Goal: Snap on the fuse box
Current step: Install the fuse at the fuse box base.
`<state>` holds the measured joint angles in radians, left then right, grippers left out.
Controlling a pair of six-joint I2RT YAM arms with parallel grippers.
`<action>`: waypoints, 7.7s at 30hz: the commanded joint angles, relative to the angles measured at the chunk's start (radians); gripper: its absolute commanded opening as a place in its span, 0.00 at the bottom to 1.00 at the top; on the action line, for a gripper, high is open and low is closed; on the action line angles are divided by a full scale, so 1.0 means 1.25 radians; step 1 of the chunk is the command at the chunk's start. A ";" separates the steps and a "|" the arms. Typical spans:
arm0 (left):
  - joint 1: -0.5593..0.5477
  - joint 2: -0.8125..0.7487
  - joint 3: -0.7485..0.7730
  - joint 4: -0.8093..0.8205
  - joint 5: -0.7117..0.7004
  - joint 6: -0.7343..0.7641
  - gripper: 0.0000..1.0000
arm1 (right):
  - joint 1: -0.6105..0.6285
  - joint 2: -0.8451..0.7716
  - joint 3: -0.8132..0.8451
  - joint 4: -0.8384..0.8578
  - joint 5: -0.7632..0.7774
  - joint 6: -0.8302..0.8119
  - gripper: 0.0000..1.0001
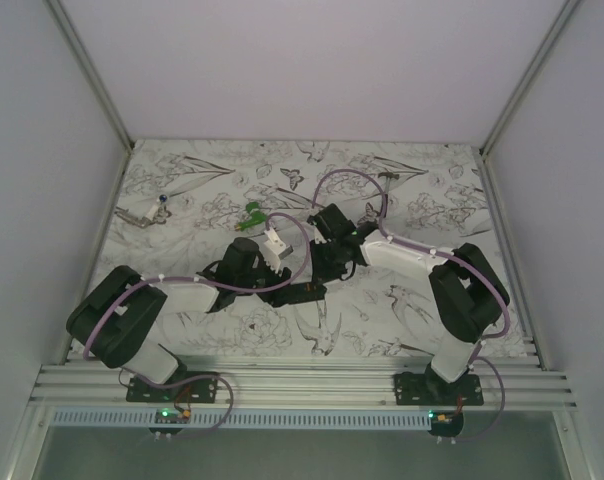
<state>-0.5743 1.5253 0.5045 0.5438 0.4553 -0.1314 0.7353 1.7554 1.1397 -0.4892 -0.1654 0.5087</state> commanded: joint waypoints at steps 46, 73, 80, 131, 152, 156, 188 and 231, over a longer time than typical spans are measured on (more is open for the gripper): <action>-0.014 0.039 -0.008 -0.079 0.001 -0.047 0.41 | 0.063 0.181 -0.128 -0.168 0.221 -0.024 0.00; -0.014 -0.297 -0.050 -0.302 -0.184 -0.290 0.76 | 0.102 -0.008 0.150 -0.112 0.154 -0.159 0.35; -0.004 -0.274 -0.040 -0.317 -0.236 -0.520 0.88 | 0.102 0.037 0.175 -0.167 0.162 -0.170 0.22; 0.040 -0.098 0.053 -0.336 -0.118 -0.687 0.70 | 0.101 0.117 0.233 -0.257 0.103 -0.128 0.08; 0.034 -0.032 0.064 -0.310 -0.089 -0.726 0.31 | 0.097 0.205 0.096 -0.283 0.131 -0.102 0.00; 0.034 -0.030 0.062 -0.310 -0.090 -0.728 0.30 | 0.085 0.227 0.050 -0.261 0.142 -0.098 0.00; 0.038 -0.111 0.045 -0.315 -0.103 -0.723 0.47 | 0.097 0.018 0.190 -0.159 0.100 -0.143 0.20; 0.035 -0.098 0.070 -0.337 -0.120 -0.536 0.59 | 0.105 0.142 0.000 -0.163 0.162 -0.095 0.00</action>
<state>-0.5301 1.4624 0.5919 0.1505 0.3405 -0.9703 0.8536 1.8210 1.2350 -0.6006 -0.0189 0.3969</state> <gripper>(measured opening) 0.565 0.007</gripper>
